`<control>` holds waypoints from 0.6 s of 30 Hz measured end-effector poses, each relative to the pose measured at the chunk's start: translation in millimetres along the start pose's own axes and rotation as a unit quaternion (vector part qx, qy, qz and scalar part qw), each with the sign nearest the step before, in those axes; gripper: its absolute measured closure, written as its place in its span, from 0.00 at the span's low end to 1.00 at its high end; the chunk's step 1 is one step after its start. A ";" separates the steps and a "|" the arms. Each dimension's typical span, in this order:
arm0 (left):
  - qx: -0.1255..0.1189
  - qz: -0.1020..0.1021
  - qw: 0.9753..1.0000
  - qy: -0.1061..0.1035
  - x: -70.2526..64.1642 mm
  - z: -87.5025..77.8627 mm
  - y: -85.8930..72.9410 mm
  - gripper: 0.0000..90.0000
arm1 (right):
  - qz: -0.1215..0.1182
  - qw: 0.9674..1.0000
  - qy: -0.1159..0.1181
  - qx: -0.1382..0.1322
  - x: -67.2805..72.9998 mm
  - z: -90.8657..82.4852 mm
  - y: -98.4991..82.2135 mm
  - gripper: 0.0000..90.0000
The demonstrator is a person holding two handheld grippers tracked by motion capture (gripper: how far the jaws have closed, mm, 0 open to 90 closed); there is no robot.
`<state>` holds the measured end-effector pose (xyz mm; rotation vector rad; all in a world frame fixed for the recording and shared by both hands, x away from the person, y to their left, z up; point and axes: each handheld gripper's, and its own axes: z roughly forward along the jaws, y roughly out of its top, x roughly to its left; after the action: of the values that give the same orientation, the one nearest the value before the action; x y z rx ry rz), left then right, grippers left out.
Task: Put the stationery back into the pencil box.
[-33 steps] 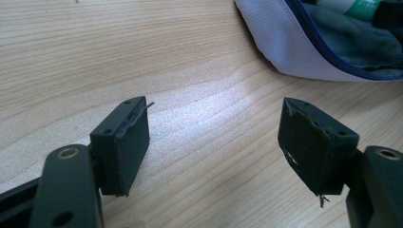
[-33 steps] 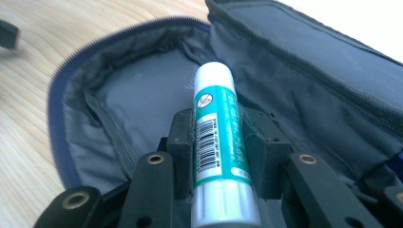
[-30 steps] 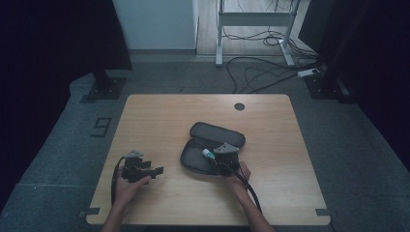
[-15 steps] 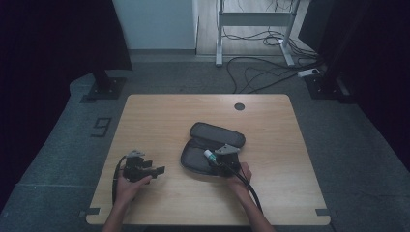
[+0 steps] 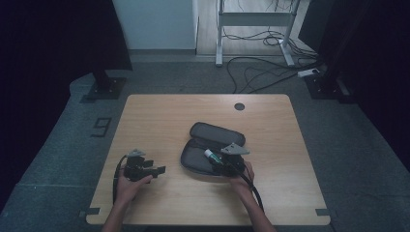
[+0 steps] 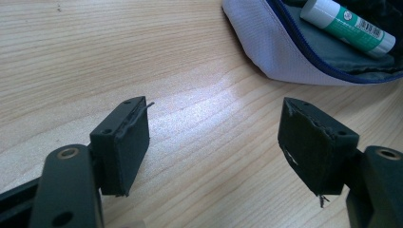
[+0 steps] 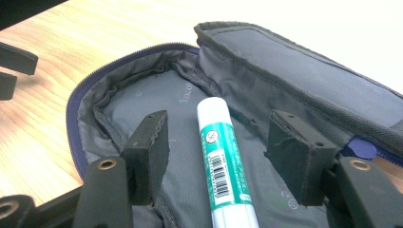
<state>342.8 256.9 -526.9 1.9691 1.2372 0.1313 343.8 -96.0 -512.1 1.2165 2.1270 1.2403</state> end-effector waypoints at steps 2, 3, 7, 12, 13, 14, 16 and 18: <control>-0.001 0.000 1.000 -0.001 0.2 -0.2 0.5 0.29 | 0.004 1.000 0.003 -0.001 -1.2 -1.5 -0.7 0.43; -0.002 0.000 1.000 -0.001 0.4 -0.4 0.6 0.29 | 0.005 1.000 0.005 -0.002 -2.4 -2.7 -1.2 0.43; 0.000 -0.002 1.000 0.001 1.2 0.4 0.2 0.29 | 0.005 1.000 0.008 -0.004 -6.4 -9.7 -2.6 0.42; 0.004 0.001 1.000 -0.002 -0.2 2.5 -0.2 0.29 | 0.000 1.000 0.012 -0.013 -11.8 -25.8 -5.6 0.42; 0.004 0.003 1.000 -0.002 -0.3 2.9 -0.2 0.29 | -0.001 1.000 0.012 -0.016 -13.7 -31.2 -6.9 0.42; 0.005 0.001 1.000 -0.002 -0.5 3.2 -0.1 0.29 | 0.000 1.000 0.012 -0.022 -15.6 -35.7 -7.7 0.42; 0.005 0.002 1.000 -0.002 -0.2 4.0 0.1 0.29 | 0.006 0.999 0.009 -0.031 -20.3 -44.2 -8.9 0.42; 0.007 0.002 1.000 -0.003 -0.1 4.8 0.2 0.29 | 0.012 0.999 0.004 -0.037 -25.9 -51.3 -10.5 0.42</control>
<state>345.1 254.1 -530.0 1.9823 1.2335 0.1204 317.7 -145.7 -495.9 1.2108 2.0591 1.3222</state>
